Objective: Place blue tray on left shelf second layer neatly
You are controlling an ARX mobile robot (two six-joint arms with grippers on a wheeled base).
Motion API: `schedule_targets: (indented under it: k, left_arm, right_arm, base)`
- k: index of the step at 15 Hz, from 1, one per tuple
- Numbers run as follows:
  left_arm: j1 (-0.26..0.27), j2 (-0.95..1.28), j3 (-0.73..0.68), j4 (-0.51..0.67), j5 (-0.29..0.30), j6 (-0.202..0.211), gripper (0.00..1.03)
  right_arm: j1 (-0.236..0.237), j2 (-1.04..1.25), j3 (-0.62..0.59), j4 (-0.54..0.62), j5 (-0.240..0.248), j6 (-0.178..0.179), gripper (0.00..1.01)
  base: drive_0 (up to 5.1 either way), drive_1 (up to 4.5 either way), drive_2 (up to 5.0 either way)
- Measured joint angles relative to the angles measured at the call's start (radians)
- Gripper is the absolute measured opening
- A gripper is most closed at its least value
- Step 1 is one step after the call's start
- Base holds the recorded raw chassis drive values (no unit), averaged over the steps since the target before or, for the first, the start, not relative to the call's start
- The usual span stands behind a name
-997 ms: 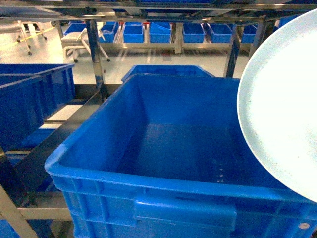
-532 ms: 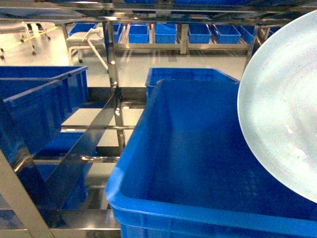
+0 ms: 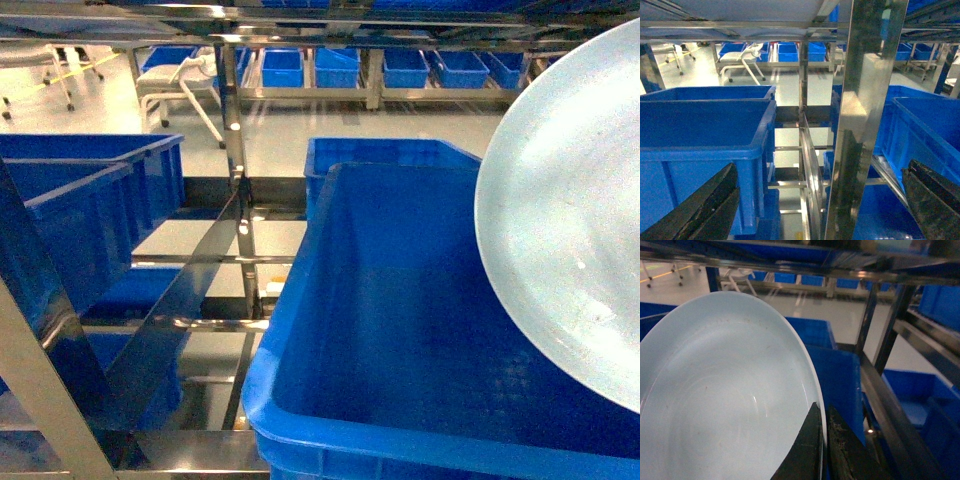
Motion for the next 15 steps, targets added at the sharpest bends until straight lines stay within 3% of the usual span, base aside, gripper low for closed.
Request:
schedule_targets:
  k: [2,3,5,6,7,9,11,13,15]
  left_arm:
    - [0.0,0.0,0.0,0.0,0.0,0.0,0.98]
    - [0.0,0.0,0.0,0.0,0.001,0.0,0.98]
    - [0.0,0.0,0.0,0.0,0.001,0.0,0.98]
    - [0.0,0.0,0.0,0.0,0.001,0.0,0.98]
    - [0.0,0.0,0.0,0.0,0.001,0.0,0.98]
    - [0.0,0.0,0.0,0.0,0.001,0.0,0.98]
    - [0.0,0.0,0.0,0.0,0.001,0.0,0.98]
    - [0.0,0.0,0.0,0.0,0.001,0.0,0.98]
    - [0.0,0.0,0.0,0.0,0.001,0.0,0.98]
  right_arm:
    - [-0.005,0.056,0.031,-0.044,-0.042,0.079,0.02]
    - [-0.005,0.092,0.057,-0.063,-0.06,0.14,0.02]
    - [0.001,0.216,0.129,-0.063,-0.069,0.303,0.02]
    - [0.027,0.324,0.174,-0.065,-0.069,0.414,0.02]
    - [0.059,0.399,0.203,-0.068,-0.055,0.484,0.02]
    - [0.107,0.546,0.273,-0.031,0.006,0.579,0.02]
    - [0.133,0.694,0.361,-0.011,0.113,0.639,0.02]
    - [0.153,0.804,0.438,0.001,0.187,0.687,0.02]
    - [0.172,0.879,0.485,0.01,0.214,0.731,0.02]
  base:
    - [0.0,0.0,0.0]
    - [0.0,0.0,0.0]
    - [0.0,0.0,0.0]
    - [0.0,0.0,0.0]
    - [0.0,0.0,0.0]
    - [0.0,0.0,0.0]
    - [0.0,0.0,0.0]
    - [0.0,0.0,0.0]
    - [0.0,0.0,0.0]
